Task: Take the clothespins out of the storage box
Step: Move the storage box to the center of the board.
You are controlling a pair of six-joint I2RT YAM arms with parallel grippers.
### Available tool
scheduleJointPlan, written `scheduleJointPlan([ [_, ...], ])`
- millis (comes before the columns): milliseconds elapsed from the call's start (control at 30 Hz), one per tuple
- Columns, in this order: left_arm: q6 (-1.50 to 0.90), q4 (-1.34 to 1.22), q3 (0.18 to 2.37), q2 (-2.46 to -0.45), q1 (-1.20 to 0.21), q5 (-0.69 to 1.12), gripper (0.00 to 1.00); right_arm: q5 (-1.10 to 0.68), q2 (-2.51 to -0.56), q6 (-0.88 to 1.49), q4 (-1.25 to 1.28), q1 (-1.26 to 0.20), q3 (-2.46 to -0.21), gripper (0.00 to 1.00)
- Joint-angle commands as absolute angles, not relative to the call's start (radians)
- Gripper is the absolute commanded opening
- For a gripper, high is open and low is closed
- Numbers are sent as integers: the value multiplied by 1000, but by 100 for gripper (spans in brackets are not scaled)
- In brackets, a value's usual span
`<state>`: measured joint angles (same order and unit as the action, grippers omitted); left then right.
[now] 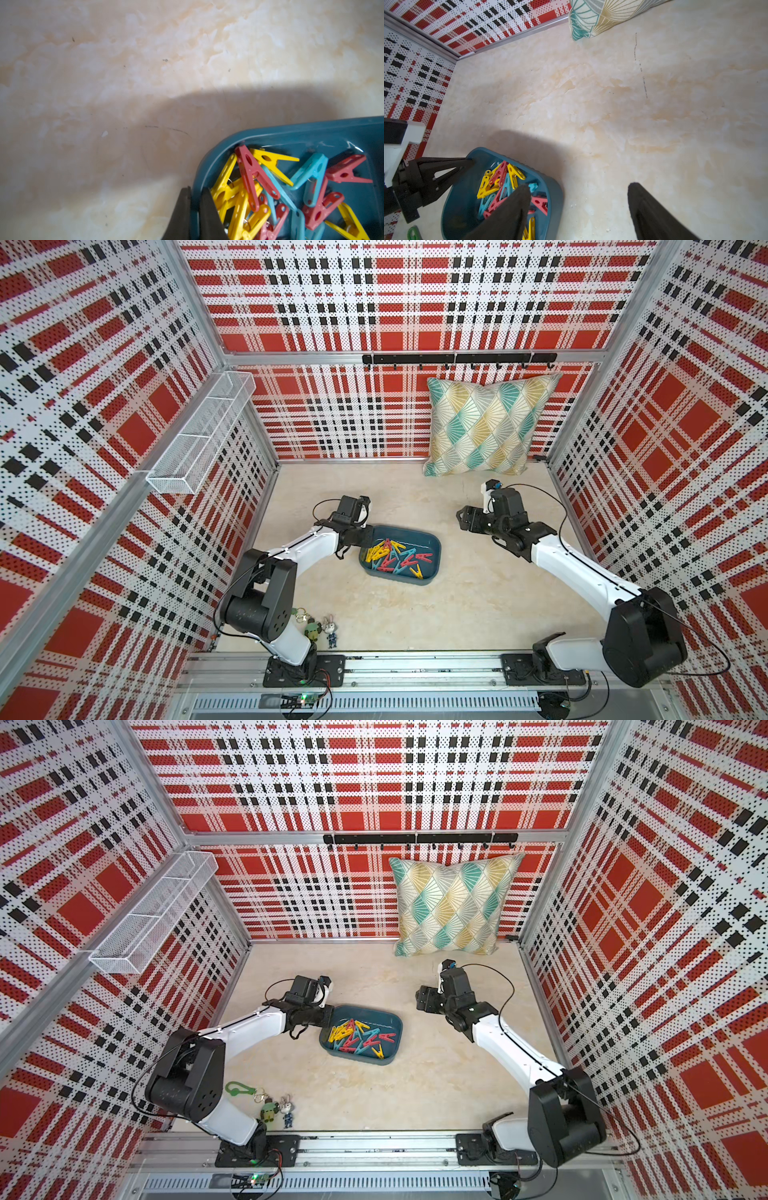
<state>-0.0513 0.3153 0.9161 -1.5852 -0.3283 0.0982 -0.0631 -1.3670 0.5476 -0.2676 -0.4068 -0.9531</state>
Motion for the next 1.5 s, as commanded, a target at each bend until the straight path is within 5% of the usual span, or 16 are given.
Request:
scheduleJointPlan([
  [0, 6, 360, 886, -1532, -333, 116, 0, -41, -1400, 590, -316, -457, -989, 80],
  [100, 28, 368, 879, -1499, -332, 133, 8, -28, -1430, 614, -362, -504, -1015, 80],
  [233, 53, 373, 876, -1438, -320, 133, 35, -48, -1455, 650, -398, -552, -1010, 80],
  [533, 92, 389, 888, -1335, -193, 170, 48, -26, -1459, 716, -472, -701, -988, 74],
  [700, 70, 313, 896, -1263, -15, 236, 100, -20, -1473, 761, -455, -750, -938, 67],
  [933, 70, 121, 733, -1128, 129, 260, 99, 46, -1502, 800, -432, -750, -898, 55],
  [1133, 122, 73, 640, -1109, 30, 217, 98, 44, -1563, 774, -431, -750, -943, 47],
  [1467, 165, 110, 637, -1157, -82, 219, 95, 40, -1552, 727, -463, -750, -945, 21],
])
